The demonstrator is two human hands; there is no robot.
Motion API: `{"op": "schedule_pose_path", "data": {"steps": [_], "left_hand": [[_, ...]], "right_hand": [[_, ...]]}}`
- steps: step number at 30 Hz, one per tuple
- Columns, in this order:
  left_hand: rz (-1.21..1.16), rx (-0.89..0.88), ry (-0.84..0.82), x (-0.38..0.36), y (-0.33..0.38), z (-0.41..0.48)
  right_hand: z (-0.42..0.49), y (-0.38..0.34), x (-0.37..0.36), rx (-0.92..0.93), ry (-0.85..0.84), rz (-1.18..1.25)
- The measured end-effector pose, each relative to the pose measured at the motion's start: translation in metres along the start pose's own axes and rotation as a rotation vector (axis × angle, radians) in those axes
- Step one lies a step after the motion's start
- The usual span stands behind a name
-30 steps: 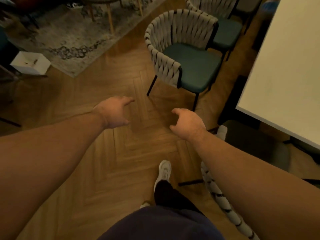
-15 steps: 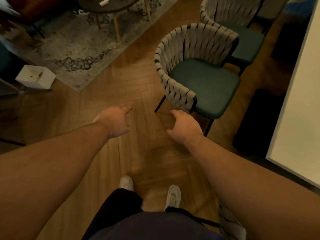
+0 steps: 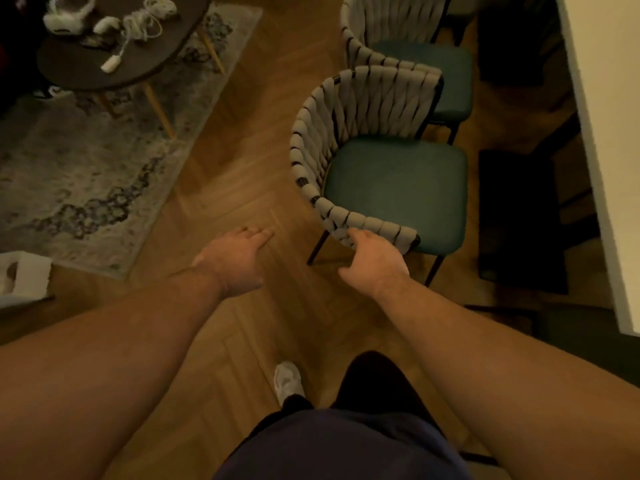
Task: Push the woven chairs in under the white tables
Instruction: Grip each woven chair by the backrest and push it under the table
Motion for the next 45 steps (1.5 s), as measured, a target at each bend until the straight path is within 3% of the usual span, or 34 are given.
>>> {"op": "schedule_pose_path", "data": {"steps": [5,13,27,34,37,40,45], "left_hand": [[0.071,-0.093,-0.002,0.039,-0.037,0.080],[0.167,-0.229,-0.043,0.080,-0.034,0.221],[0.509,-0.713,-0.141,0.108,-0.038,0.447],[0.945,-0.878,-0.293,0.106,-0.054,0.510],[1.125,-0.965,-0.273,0.099,-0.055,0.531],[1.203,-1.005,-0.293,0.089,-0.046,0.542],[1.167,-1.027,-0.363,0.082,-0.044,0.554]], "right_hand": [[0.047,-0.006,0.006,-0.072,-0.002,0.035],[0.136,0.023,0.017,-0.202,-0.063,0.106],[0.235,0.018,-0.015,-0.584,-0.040,0.351],[0.307,-0.057,-0.063,-0.736,-0.056,0.585],[0.325,-0.078,-0.080,-0.775,-0.050,0.502],[0.330,-0.078,-0.081,-0.846,-0.005,0.471],[0.334,-0.075,-0.075,-0.792,-0.014,0.451]]}}
Point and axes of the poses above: each hand's wrist, its own z-axis towards the middle knuckle, its own x-axis out of the back of the hand, y = z × x, the point moved 5 cm from there along z, towards the middle knuckle, and after that the axes turned 7 degrees about z, right-handed, at the moved point
